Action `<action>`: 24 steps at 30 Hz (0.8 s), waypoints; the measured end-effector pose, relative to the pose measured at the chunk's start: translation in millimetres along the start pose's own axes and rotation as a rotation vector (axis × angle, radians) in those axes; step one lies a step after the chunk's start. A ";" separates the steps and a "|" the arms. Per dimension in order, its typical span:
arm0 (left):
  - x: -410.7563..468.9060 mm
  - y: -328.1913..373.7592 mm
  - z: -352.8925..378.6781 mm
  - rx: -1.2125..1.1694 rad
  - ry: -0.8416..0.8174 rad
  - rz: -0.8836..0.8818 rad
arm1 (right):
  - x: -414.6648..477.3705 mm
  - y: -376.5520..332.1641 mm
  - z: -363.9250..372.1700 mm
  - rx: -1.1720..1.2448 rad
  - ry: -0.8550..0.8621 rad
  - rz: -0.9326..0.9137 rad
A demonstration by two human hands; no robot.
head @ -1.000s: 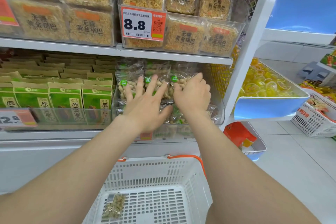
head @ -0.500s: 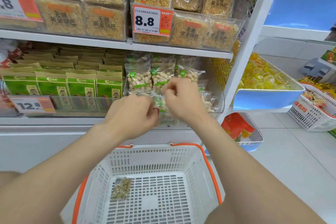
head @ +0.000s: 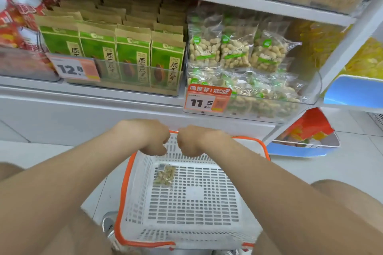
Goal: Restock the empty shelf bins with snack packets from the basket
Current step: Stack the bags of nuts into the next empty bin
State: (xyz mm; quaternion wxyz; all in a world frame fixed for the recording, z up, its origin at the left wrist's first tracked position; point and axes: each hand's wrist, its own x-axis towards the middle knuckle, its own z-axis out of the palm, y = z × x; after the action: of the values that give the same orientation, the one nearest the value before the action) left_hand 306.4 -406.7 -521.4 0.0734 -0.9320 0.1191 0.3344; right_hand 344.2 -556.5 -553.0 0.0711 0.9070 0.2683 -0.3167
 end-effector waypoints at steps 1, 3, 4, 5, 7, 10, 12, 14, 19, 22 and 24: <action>5.1 -3.2 2.5 -0.006 0.009 0.002 | 11.9 -3.1 5.9 -0.017 -0.012 0.003; 16.5 -10.3 8.0 -0.017 0.020 0.008 | 35.4 -8.8 19.4 -0.045 -0.041 0.013; 22.2 -13.2 10.8 -0.022 0.022 0.015 | 46.8 -11.6 28.9 -0.045 -0.056 0.016; 28.1 -16.1 13.9 -0.020 0.024 0.021 | 58.8 -14.3 39.8 -0.041 -0.070 0.013; 37.9 -20.1 18.9 -0.016 0.024 0.036 | 83.6 -20.2 69.1 0.037 -0.084 0.016; 51.4 -23.9 29.0 -0.020 0.011 0.058 | 111.7 -30.1 112.0 0.117 -0.137 0.048; 57.6 -27.3 36.8 -0.026 -0.001 0.071 | 126.3 -36.9 141.4 0.109 -0.186 0.072; 61.9 -30.2 43.5 -0.029 -0.028 0.075 | 136.7 -44.1 171.1 0.059 -0.179 0.067; 73.5 -30.4 51.3 -0.026 -0.089 0.076 | 149.6 -64.5 218.9 -0.065 -0.167 0.058; 77.7 -29.8 48.9 -0.050 -0.088 0.087 | 152.3 -69.2 232.3 -0.066 -0.101 0.075; 79.5 -29.8 48.0 -0.058 -0.070 0.091 | 151.5 -67.0 234.8 -0.085 -0.041 0.050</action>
State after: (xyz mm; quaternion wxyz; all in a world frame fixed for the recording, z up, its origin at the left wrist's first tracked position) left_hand 344.9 -381.5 -607.4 0.0352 -0.9151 0.1490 0.3729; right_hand 282.0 -503.1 -828.4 0.1227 0.9029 0.2573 -0.3218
